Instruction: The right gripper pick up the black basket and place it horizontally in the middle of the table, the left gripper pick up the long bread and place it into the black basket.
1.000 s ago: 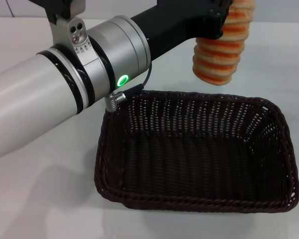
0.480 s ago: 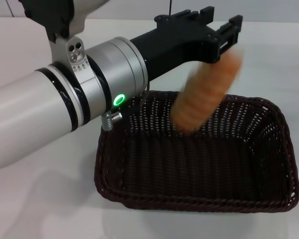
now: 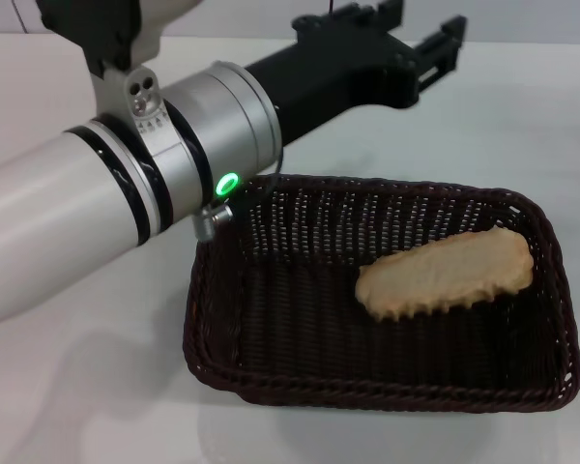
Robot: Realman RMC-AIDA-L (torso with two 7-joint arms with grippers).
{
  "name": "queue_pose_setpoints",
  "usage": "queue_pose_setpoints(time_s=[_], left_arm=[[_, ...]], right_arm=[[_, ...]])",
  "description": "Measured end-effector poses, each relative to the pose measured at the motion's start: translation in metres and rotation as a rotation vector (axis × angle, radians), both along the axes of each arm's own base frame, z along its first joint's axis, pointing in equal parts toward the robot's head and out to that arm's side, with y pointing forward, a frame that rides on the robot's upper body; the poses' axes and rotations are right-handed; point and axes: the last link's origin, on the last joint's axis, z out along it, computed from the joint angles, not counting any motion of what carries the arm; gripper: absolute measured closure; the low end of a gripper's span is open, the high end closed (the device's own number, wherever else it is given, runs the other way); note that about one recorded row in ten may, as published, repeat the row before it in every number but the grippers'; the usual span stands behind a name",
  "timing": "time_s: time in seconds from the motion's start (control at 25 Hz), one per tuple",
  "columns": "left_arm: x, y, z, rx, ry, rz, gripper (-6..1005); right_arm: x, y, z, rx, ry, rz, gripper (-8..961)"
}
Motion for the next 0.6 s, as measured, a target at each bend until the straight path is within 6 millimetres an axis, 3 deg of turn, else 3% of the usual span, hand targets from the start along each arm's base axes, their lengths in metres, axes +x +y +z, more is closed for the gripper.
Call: queue_pose_setpoints(time_s=[0.2, 0.28, 0.32, 0.36, 0.52, 0.6], left_arm=[[-0.020, 0.023, 0.010, 0.190, -0.004, 0.039, 447], [-0.036, 0.037, 0.017, 0.312, -0.011, 0.078, 447], [-0.054, 0.048, 0.023, 0.422, -0.012, 0.117, 447], [-0.054, 0.048, 0.023, 0.422, -0.012, 0.117, 447], [-0.096, 0.068, 0.039, 0.679, -0.010, 0.181, 447], [-0.102, 0.069, 0.042, 0.717, -0.008, 0.182, 447]], right_arm=[[0.000, 0.000, 0.000, 0.000, 0.000, 0.000, 366], [0.000, 0.000, 0.000, 0.000, 0.000, 0.001, 366], [0.000, 0.000, -0.001, -0.001, 0.001, 0.000, 366], [0.000, 0.000, -0.001, -0.001, 0.001, 0.000, 366], [-0.003, 0.002, -0.003, -0.008, 0.004, 0.003, 367], [-0.004, 0.003, -0.004, -0.011, 0.004, 0.005, 367]])
